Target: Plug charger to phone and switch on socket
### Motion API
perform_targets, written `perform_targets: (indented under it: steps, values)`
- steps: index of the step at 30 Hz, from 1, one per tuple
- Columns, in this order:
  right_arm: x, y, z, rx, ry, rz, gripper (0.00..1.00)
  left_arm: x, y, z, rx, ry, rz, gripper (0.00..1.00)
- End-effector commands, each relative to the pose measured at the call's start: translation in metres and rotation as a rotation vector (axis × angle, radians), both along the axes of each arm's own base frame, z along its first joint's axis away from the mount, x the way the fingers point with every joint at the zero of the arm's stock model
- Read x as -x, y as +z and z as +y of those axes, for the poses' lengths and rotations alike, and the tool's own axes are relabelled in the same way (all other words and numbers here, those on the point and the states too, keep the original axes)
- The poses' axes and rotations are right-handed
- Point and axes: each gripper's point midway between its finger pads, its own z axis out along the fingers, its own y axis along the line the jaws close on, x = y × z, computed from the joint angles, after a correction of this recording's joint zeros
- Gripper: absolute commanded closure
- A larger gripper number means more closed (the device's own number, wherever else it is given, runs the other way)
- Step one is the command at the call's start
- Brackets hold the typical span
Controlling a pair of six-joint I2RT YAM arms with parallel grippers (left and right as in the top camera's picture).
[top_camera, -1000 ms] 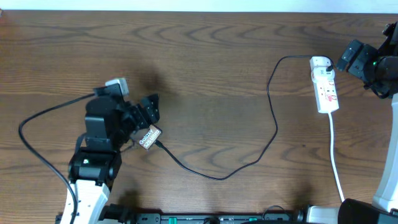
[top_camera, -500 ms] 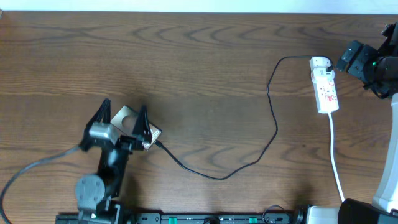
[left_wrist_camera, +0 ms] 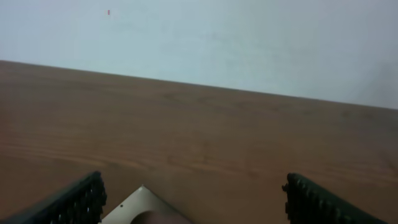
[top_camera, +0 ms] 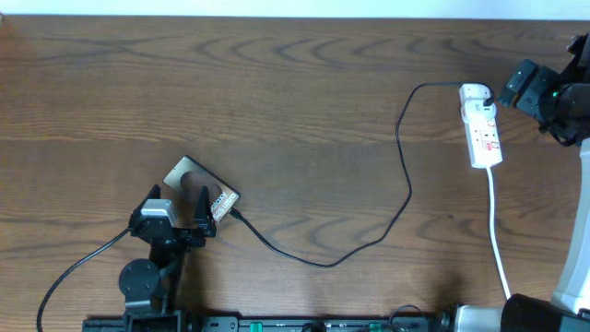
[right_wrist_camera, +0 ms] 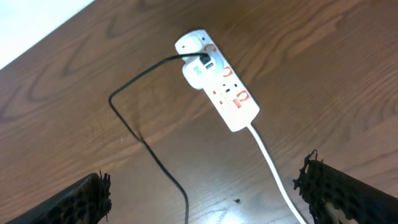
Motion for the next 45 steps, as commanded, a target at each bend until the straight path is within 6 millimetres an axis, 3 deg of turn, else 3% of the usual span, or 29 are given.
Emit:
perform_targets:
  steps: [1,30,34,38,41,45]
  values:
    - [0.001,0.005,0.001,0.004,-0.006,-0.013,0.01,0.002,-0.013,-0.003,0.013,-0.017,0.048,0.11]
    - [0.002,0.007,-0.001,0.022,-0.011,-0.020,0.01,0.002,-0.013,-0.003,0.013,-0.017,0.048,0.11]
    - [-0.014,0.017,0.014,0.045,0.038,-0.177,0.01,0.002,-0.013,-0.003,0.013,-0.017,0.048,0.11]
    - [-0.029,0.011,0.054,0.086,0.138,-0.462,0.01,0.002,-0.013,-0.003,0.013,-0.017,0.048,0.11]
    - [-0.023,-0.004,0.071,0.093,0.177,-0.614,0.01,0.002,-0.013,-0.003,0.013,-0.017,0.048,0.11]
    - [-0.004,-0.032,0.078,0.101,0.188,-0.762,0.01,0.002,-0.013,-0.003,0.013,-0.018,0.048,0.11]
